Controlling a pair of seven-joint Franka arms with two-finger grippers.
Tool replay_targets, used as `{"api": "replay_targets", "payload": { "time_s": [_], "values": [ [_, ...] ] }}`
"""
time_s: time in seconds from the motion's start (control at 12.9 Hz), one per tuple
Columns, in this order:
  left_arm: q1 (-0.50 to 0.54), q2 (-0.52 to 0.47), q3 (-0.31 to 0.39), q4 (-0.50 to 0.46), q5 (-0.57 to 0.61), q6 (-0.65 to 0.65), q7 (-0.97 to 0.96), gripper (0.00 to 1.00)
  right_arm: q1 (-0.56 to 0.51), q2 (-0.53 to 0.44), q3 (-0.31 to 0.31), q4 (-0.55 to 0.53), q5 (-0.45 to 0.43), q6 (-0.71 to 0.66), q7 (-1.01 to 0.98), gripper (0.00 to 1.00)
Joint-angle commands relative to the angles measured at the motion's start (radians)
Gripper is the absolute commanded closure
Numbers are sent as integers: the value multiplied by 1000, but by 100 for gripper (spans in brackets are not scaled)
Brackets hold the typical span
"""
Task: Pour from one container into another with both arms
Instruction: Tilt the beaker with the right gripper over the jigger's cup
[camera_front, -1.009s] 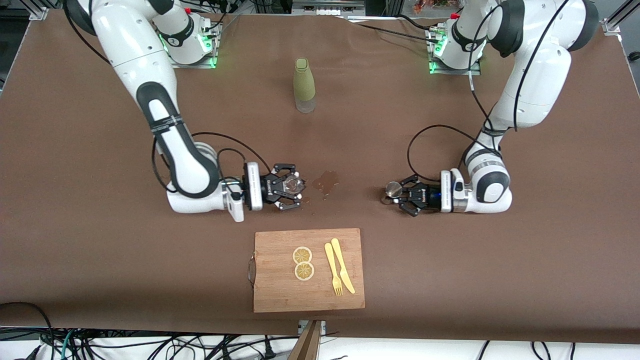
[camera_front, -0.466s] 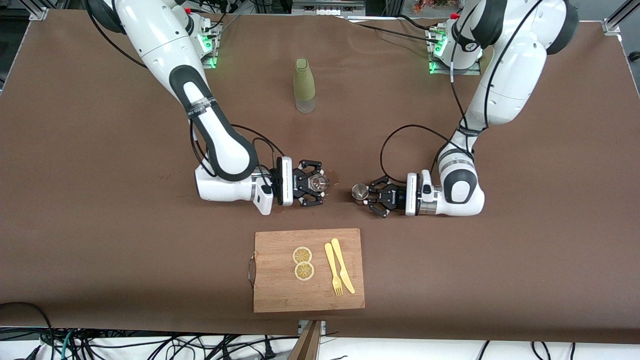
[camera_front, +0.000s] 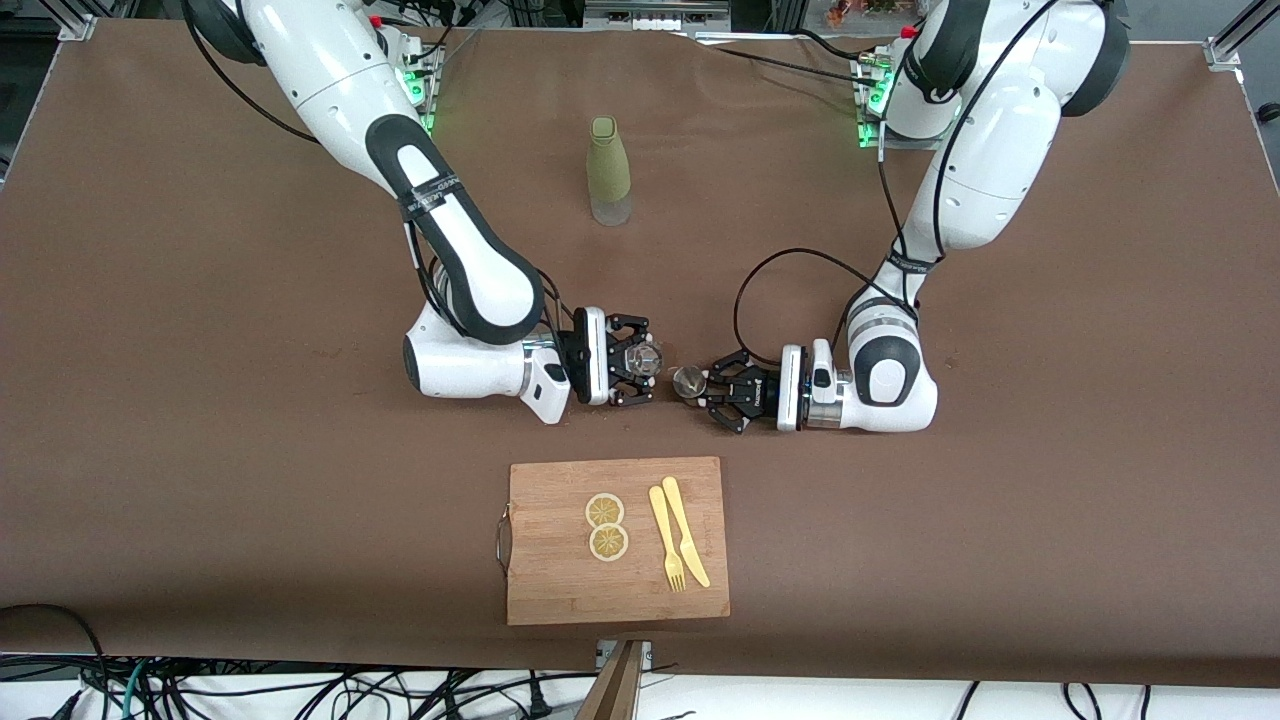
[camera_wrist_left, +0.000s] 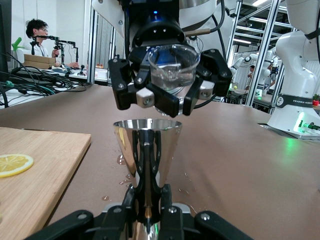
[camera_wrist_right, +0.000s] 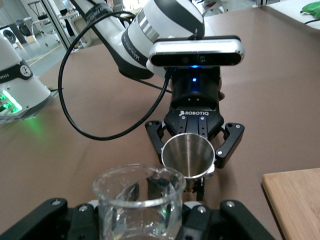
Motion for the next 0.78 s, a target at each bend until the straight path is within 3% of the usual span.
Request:
{"api": "replay_targets", "payload": {
  "time_s": [0.0,0.39,0.7],
  "values": [
    [-22,17,4,31,-25,7,0,100,16,-5,-9,11,-59,4,33,100],
    [-33,17,-5,31,-20,8,-2,100,32,-3,-9,49,-151,6,134,100],
    [-34,17,-8,31,-17,18,-2,100,47,-3,-9,54,-174,29,168,100]
  ]
}}
